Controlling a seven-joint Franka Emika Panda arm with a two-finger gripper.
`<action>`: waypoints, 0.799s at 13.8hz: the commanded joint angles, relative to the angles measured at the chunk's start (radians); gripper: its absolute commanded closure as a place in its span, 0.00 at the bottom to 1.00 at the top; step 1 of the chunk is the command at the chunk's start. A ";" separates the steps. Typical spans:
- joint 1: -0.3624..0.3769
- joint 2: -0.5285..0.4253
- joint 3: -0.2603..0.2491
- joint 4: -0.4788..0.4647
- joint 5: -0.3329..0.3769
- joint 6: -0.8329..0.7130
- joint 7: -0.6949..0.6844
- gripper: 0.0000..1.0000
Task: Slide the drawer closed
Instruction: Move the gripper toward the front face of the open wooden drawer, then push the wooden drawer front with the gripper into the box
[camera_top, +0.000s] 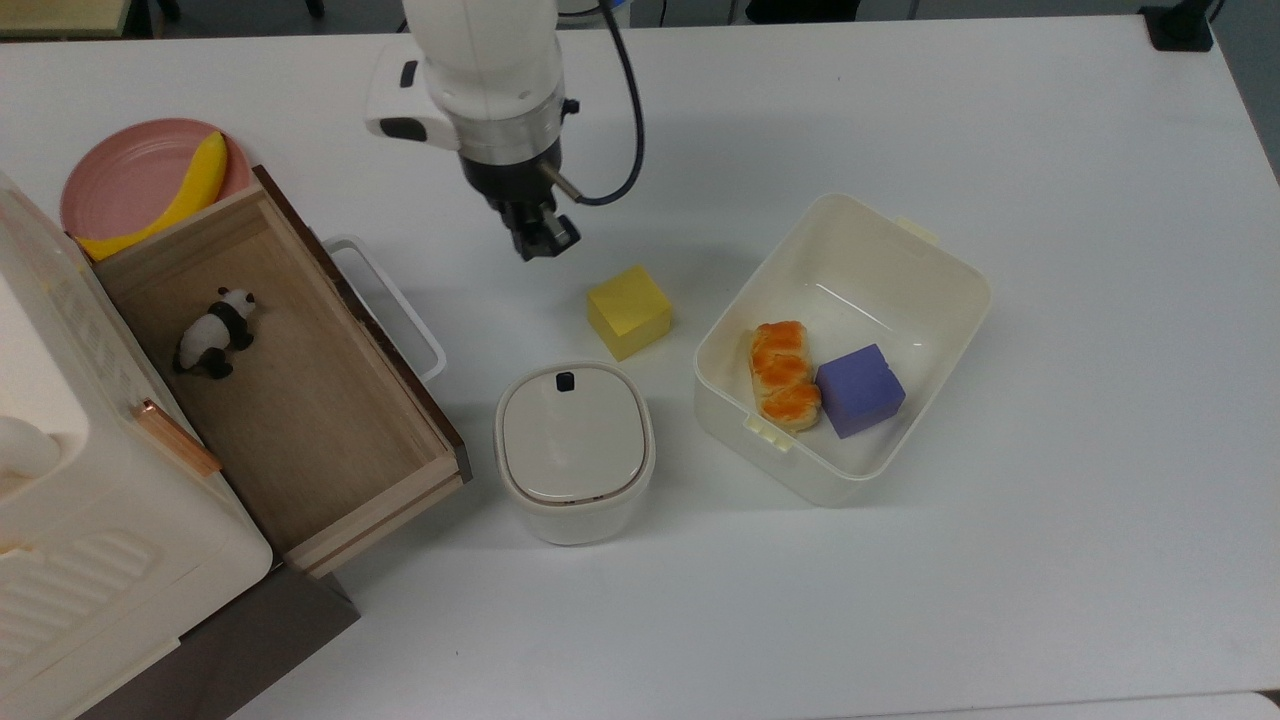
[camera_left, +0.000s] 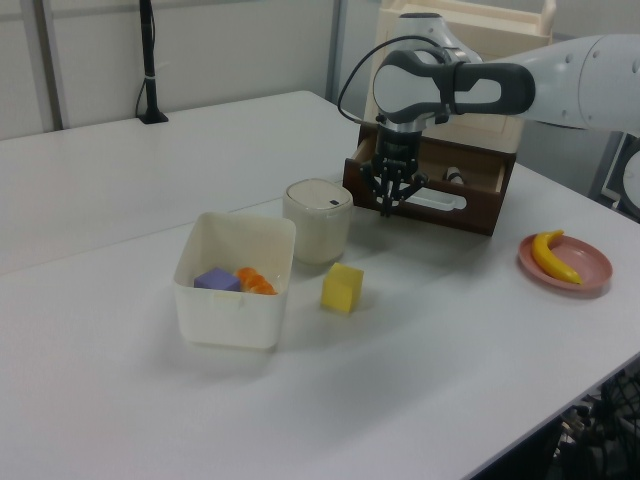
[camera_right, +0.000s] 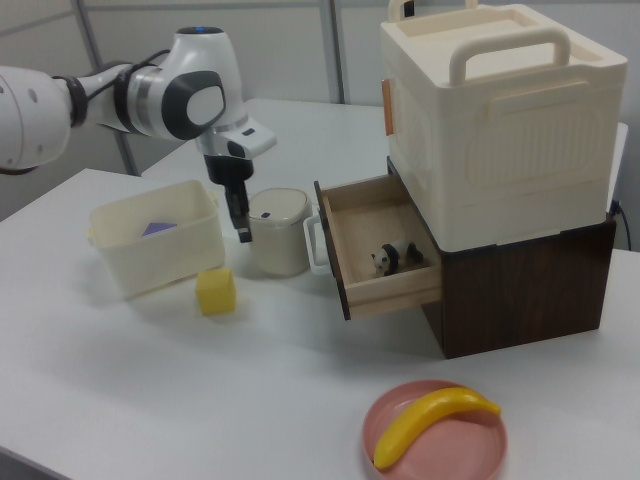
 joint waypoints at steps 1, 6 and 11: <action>-0.044 0.002 -0.008 -0.024 -0.054 0.074 0.024 0.92; -0.080 0.097 -0.009 -0.001 -0.179 0.168 0.023 0.92; -0.155 0.166 -0.011 0.083 -0.226 0.269 0.023 0.92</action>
